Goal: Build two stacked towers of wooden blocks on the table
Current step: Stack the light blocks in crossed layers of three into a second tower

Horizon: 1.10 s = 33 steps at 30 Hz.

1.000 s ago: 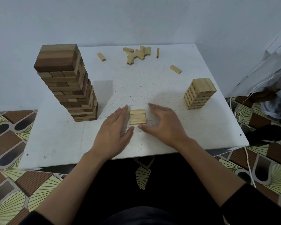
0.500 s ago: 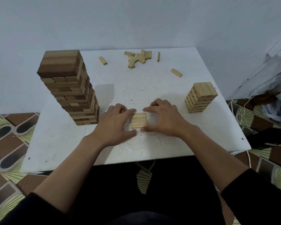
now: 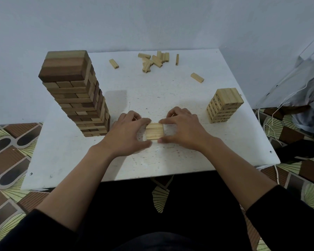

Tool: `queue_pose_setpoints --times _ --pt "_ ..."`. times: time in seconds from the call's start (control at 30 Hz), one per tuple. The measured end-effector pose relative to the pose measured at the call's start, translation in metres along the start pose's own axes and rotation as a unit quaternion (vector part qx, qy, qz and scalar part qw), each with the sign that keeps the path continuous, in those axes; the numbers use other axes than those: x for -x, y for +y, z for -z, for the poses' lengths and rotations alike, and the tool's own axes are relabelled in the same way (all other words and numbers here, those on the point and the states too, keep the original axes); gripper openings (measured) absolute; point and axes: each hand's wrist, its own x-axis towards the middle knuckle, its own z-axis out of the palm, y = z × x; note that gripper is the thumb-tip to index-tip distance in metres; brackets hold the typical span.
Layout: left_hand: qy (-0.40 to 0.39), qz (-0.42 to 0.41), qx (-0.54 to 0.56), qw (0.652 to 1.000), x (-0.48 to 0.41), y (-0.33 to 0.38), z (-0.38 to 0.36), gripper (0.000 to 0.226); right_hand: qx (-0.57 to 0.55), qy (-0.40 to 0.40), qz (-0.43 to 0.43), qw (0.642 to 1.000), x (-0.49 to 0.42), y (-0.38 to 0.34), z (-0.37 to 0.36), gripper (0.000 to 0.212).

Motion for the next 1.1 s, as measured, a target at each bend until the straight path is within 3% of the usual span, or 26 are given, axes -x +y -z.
queue_pose_setpoints --times 0.27,0.43,0.6,0.77,1.1 --pt "0.008 -0.03 -0.005 1.0 0.001 -0.001 -0.001 0.057 0.032 -0.037 0.029 0.998 -0.001 -0.004 0.007 0.061" --pt "0.015 -0.053 -0.03 0.998 0.006 0.0 -0.006 0.064 0.105 -0.067 0.076 0.989 -0.001 -0.007 0.01 0.059" --pt "0.026 -0.066 0.018 0.997 0.008 0.004 -0.01 0.048 0.135 -0.076 0.095 0.983 0.005 -0.008 0.017 0.052" --pt "0.052 -0.08 0.085 0.992 0.004 0.016 0.008 0.061 0.094 -0.034 0.102 0.99 0.015 -0.008 0.046 0.055" --pt "0.115 -0.153 0.098 0.977 -0.033 0.075 0.058 0.05 -0.005 0.07 0.094 0.993 0.039 0.018 0.122 0.052"
